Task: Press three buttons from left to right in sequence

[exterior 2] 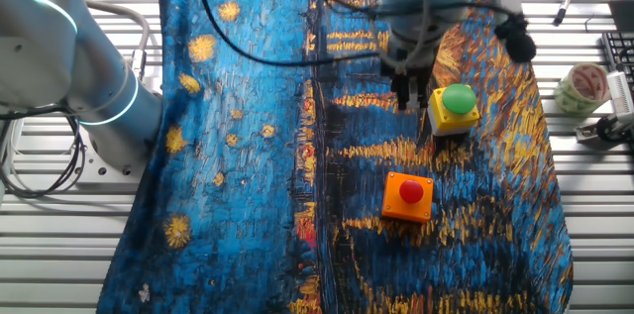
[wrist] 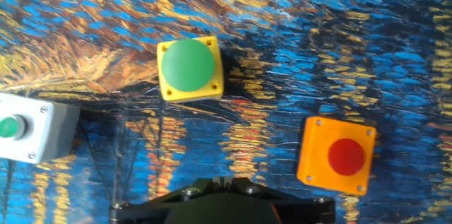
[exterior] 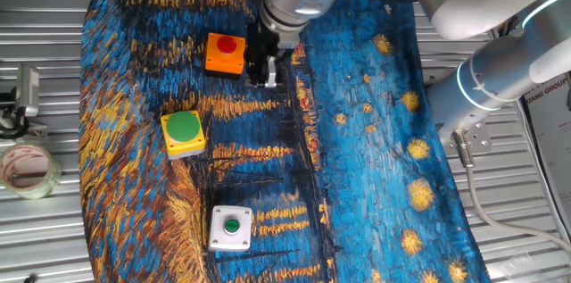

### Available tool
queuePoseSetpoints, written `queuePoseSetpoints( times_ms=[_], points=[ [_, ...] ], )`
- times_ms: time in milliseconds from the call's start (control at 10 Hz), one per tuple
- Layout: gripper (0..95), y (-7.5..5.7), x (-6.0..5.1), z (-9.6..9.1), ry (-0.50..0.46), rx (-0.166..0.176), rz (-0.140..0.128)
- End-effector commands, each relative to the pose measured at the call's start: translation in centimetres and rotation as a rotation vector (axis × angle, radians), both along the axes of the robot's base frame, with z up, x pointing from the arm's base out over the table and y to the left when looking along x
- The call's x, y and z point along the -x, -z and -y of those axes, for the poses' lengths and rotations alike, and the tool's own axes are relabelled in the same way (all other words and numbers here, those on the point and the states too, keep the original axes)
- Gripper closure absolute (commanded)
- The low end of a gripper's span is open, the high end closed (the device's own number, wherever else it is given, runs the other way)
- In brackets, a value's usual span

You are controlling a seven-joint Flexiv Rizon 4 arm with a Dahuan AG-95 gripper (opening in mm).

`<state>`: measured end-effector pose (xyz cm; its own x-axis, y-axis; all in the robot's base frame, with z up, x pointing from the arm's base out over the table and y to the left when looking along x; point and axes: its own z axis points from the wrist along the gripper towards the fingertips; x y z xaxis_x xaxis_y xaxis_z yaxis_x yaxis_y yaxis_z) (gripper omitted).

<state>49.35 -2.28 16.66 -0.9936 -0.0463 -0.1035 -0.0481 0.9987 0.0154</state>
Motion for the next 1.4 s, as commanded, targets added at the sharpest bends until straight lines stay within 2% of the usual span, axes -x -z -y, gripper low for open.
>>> queuePoseSetpoints(
  times_ms=[100,400,700,1100,1400],
  points=[
    [95.0,0.5,0.5,1.3,-0.028,-0.001,0.008],
    [95.0,0.8,1.0,2.7,-0.041,-0.012,0.005],
    [95.0,1.7,1.5,4.6,-0.053,-0.037,0.011],
    [95.0,2.5,0.9,6.2,-0.075,-0.023,0.013],
    [95.0,3.0,0.6,6.4,-0.066,-0.022,0.024]
  ],
)
